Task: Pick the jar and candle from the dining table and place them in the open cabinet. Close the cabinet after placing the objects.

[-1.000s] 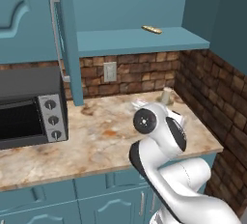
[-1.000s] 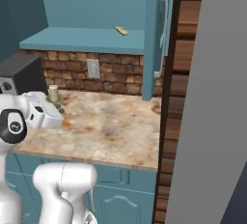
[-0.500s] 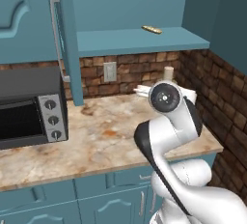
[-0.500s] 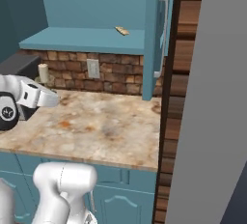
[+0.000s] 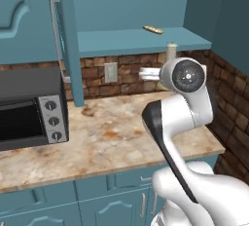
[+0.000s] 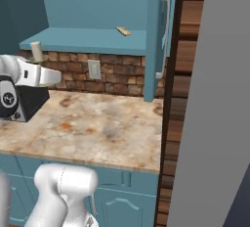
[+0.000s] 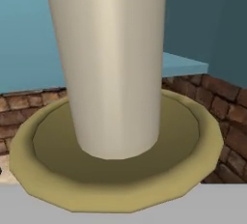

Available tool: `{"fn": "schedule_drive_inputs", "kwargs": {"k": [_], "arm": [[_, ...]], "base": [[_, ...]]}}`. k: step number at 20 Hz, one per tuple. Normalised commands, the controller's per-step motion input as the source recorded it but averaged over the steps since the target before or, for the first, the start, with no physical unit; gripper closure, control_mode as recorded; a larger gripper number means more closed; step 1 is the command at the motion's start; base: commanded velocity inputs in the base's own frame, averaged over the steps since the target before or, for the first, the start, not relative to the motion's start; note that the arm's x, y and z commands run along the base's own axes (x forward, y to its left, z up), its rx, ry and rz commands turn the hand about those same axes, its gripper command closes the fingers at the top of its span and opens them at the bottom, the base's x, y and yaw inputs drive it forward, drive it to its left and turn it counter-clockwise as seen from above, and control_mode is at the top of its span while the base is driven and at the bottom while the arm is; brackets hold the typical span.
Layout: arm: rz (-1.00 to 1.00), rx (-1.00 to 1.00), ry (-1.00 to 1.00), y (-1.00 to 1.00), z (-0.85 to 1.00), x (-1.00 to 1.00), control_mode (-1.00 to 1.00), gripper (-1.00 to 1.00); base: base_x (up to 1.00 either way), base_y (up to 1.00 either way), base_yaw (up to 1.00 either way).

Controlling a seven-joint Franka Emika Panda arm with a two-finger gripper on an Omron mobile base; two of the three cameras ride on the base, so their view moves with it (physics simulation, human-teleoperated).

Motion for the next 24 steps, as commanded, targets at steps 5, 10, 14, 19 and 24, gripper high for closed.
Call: {"fn": "schedule_drive_inputs", "kwargs": {"k": [5, 10, 14, 19, 24], "arm": [[0.09, 0.01, 0.04, 0.02, 0.55, 0.41, -1.0, 1.0], [0.07, 0.0, -0.01, 0.03, 0.52, 0.33, -1.0, 1.0], [0.04, 0.0, -0.04, 0.02, 0.01, 0.06, -1.0, 1.0], [-0.03, 0.0, -0.01, 0.15, -0.01, 0.46, -1.0, 1.0], [-0.03, -0.01, -0.07, 0.24, -0.11, 0.63, -1.0, 1.0]], "base": [[0.0, 0.0, 0.0], [0.0, 0.0, 0.0], [0.0, 0.0, 0.0], [0.0, 0.0, 0.0], [0.0, 0.0, 0.0]]}}
